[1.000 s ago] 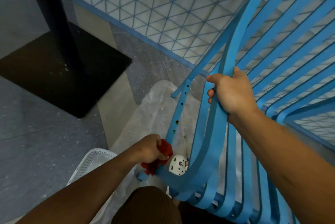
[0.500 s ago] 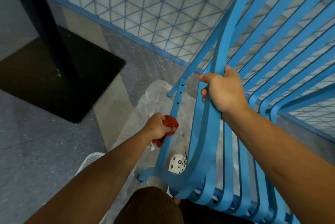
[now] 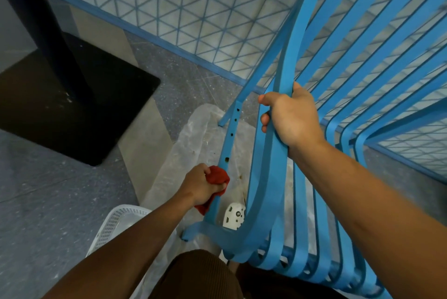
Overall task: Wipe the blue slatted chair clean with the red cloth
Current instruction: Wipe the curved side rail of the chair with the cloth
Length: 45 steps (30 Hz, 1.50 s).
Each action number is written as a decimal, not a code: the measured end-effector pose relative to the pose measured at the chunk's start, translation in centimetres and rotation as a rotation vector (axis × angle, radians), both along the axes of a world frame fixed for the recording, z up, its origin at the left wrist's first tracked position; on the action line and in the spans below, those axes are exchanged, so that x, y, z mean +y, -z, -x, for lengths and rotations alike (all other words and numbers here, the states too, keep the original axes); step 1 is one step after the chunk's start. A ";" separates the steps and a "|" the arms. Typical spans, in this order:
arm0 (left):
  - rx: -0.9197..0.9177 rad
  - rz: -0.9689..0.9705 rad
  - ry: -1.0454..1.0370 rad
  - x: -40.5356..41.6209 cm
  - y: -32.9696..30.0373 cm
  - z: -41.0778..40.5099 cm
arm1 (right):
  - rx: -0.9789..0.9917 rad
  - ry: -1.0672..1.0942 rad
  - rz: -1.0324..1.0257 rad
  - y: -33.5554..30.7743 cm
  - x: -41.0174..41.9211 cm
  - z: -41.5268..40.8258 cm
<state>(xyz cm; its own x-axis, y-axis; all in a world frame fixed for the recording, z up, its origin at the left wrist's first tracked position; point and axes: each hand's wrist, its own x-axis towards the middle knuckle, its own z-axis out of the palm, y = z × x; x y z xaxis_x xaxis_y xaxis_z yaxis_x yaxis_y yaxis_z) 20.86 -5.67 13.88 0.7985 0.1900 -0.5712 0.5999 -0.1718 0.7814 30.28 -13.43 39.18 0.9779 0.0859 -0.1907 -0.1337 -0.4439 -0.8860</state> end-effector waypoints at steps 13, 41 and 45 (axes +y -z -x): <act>0.009 0.003 -0.130 0.3 -0.8 -4.3 | -0.017 0.009 0.036 0.1 0.0 -0.2; 0.091 -0.006 0.036 0.7 0.0 -4.5 | 0.002 0.024 -0.010 0.0 0.1 0.0; 0.071 -0.031 -0.007 0.1 -0.1 -5.0 | 0.005 0.027 -0.023 0.1 0.1 0.0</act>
<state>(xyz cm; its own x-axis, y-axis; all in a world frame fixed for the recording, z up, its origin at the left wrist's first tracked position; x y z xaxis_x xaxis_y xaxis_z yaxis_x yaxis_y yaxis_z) 25.89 -5.53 13.98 0.7547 0.2140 -0.6202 0.6550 -0.1911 0.7311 30.24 -13.35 39.08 0.9789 0.0635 -0.1941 -0.1503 -0.4198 -0.8951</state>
